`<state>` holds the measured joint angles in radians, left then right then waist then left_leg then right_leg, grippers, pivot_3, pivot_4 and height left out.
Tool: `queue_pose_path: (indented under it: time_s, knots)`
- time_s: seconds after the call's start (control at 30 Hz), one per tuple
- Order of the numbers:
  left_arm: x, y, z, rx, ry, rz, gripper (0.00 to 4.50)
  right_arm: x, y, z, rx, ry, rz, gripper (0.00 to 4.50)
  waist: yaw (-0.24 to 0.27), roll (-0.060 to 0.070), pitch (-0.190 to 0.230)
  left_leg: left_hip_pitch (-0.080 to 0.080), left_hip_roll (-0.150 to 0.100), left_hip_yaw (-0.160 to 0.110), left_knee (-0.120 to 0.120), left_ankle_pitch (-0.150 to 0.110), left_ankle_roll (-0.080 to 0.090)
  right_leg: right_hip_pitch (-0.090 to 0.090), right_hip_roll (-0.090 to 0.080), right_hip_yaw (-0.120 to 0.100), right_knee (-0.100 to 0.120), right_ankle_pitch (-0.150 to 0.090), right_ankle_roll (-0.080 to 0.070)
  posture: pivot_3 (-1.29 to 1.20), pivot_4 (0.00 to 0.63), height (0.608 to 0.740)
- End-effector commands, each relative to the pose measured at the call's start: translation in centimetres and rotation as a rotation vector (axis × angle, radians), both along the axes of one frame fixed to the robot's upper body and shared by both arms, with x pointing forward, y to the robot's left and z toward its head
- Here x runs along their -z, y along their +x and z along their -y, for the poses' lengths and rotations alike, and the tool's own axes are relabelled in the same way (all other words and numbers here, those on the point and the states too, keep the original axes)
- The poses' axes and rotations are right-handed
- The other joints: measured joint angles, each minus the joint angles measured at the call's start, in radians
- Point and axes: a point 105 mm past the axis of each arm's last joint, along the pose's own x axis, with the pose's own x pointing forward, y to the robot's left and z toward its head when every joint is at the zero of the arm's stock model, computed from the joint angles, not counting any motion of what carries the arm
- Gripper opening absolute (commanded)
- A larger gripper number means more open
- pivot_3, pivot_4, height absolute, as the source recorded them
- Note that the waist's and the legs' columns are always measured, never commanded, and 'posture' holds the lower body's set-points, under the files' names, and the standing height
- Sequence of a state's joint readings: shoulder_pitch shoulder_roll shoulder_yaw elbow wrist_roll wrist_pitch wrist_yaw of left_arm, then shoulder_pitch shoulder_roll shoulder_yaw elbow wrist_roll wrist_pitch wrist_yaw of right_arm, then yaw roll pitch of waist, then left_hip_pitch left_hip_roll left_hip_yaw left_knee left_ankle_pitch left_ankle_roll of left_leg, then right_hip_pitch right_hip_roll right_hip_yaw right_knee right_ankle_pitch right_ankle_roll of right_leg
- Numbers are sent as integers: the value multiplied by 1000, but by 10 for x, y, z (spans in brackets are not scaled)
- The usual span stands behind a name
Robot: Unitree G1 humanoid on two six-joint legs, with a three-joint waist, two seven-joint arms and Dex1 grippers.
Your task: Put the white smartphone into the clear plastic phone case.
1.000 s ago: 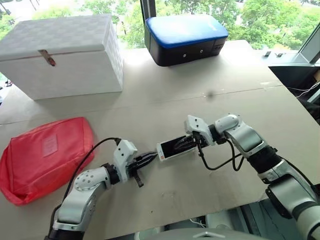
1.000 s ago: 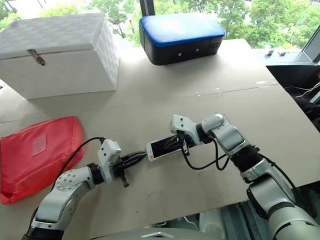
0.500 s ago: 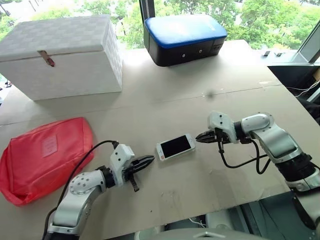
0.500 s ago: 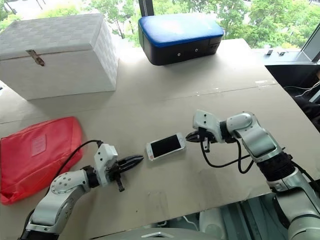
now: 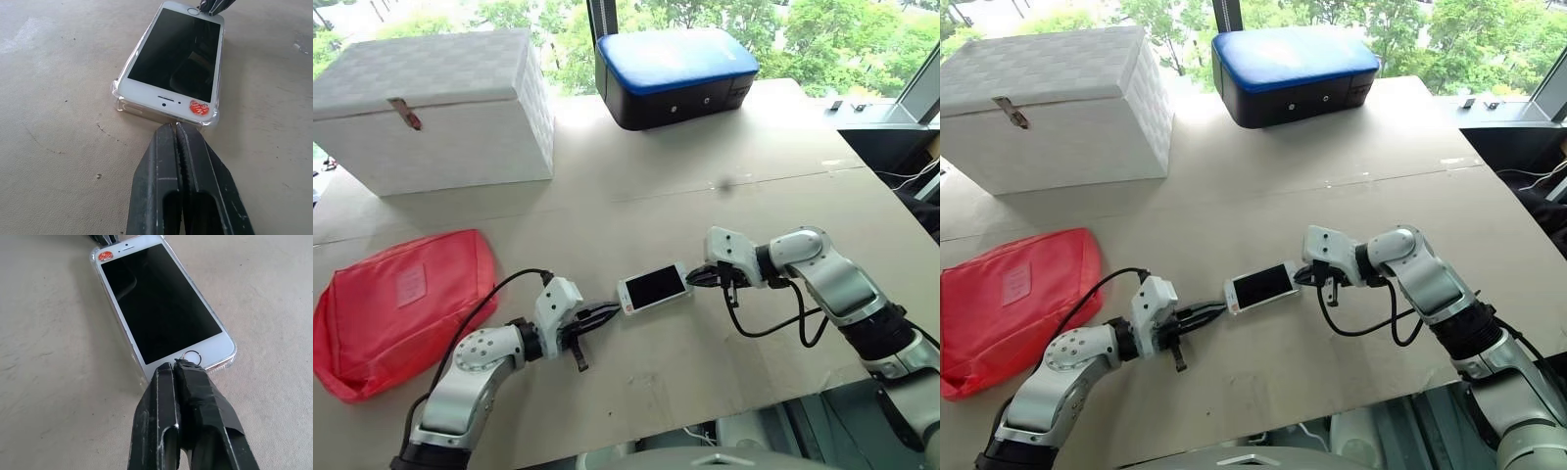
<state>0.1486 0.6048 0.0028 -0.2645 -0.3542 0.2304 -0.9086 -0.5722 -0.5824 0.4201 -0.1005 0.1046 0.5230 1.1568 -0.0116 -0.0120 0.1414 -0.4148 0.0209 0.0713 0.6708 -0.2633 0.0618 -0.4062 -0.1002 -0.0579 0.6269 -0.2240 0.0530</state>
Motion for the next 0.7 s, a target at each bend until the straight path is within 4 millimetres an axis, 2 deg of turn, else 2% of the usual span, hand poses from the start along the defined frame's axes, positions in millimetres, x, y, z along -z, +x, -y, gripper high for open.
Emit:
queue_pose_path:
  time_s: [0.03,0.13,0.3,0.43,0.57,0.7]
  knots:
    - [-6,-2,2,12,4,21,83,-14,2,3,5,12,47,0,0,0,0,0,0,0,0,0,0,0,0,0,0,0,0,0,150,734]
    - [-4,-2,4,13,1,18,83,-12,6,10,29,-18,62,0,1,0,0,0,0,0,0,0,0,0,0,0,0,0,0,0,150,734]
    - [-3,-1,5,20,1,19,83,-6,6,11,27,-49,54,0,1,0,0,0,0,0,0,0,0,0,0,0,0,0,0,0,150,734]
    - [-5,2,4,22,3,23,83,-1,4,4,-2,-52,45,0,1,0,0,0,0,0,0,0,0,0,0,0,0,0,0,0,150,734]
    - [-9,2,7,29,2,28,83,-9,-1,-12,-43,19,33,0,1,0,0,0,0,0,0,0,0,0,0,0,0,0,0,0,150,734]
    - [-13,3,12,38,0,32,83,-8,-6,-16,-76,23,22,0,1,0,0,0,0,0,0,0,0,0,1,0,0,0,1,0,150,734]
